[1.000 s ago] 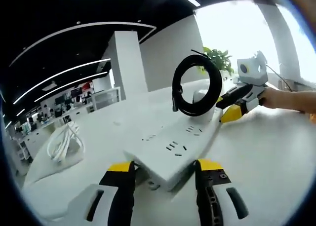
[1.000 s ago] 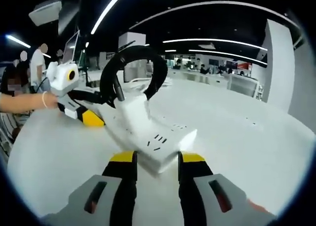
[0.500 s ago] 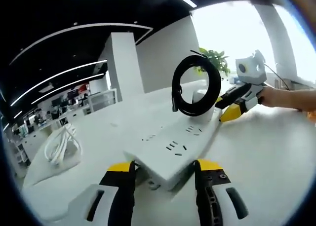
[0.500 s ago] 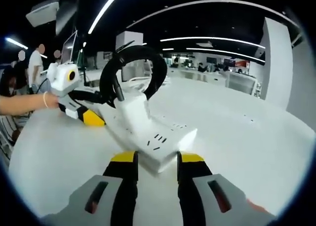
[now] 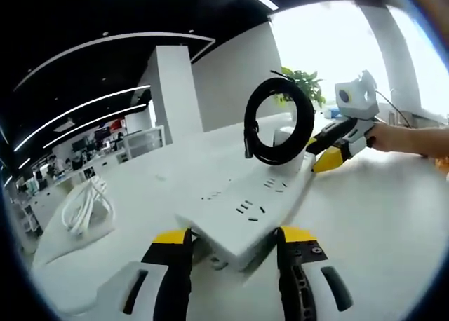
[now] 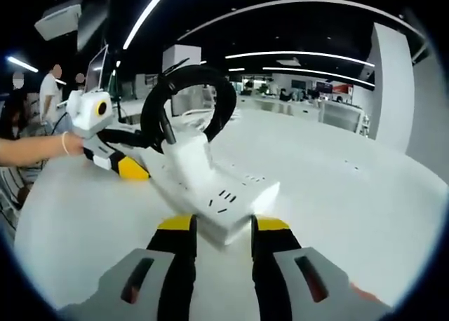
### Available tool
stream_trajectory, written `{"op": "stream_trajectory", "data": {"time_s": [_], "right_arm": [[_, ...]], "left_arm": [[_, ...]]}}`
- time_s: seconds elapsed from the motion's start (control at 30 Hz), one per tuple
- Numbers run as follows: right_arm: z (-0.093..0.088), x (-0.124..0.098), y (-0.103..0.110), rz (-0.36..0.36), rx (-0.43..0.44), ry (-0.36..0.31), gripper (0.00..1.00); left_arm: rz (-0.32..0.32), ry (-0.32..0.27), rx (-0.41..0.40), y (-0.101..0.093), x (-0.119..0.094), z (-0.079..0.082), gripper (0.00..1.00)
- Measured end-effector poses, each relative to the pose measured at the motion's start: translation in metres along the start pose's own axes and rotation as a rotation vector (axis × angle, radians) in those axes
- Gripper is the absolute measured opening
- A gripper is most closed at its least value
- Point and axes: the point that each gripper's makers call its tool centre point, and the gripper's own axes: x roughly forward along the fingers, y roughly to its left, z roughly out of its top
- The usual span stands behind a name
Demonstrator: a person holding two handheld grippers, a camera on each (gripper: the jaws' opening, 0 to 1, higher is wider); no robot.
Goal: Straighten the power strip on the desk, plug the charger into it
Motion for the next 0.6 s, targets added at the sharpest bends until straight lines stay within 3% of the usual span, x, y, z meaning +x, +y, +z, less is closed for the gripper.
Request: {"op": "stream_trajectory", "data": {"time_s": [0.27, 0.33, 0.4, 0.47, 0.53, 0.6], "right_arm": [[0.000, 0.000, -0.002, 0.023, -0.004, -0.014, 0.29], [-0.002, -0.002, -0.003, 0.029, 0.001, -0.014, 0.32], [-0.004, -0.004, -0.006, 0.012, -0.026, -0.007, 0.48], [-0.004, -0.007, -0.006, 0.008, -0.028, -0.015, 0.64], [-0.002, -0.010, -0.005, 0.007, -0.029, -0.023, 0.71], [0.002, -0.012, -0.001, 0.003, -0.042, -0.029, 0.81]], "left_arm": [[-0.009, 0.004, 0.021, 0.002, 0.000, 0.001, 0.51], [0.054, -0.021, 0.027, 0.014, 0.000, 0.004, 0.68], [0.059, -0.031, 0.025, 0.019, -0.001, 0.004, 0.82], [0.055, -0.036, 0.021, 0.018, -0.005, 0.003, 0.85], [0.056, -0.039, 0.017, 0.015, -0.007, 0.003, 0.88], [0.052, -0.045, 0.019, 0.012, -0.007, 0.005, 0.99]]}}
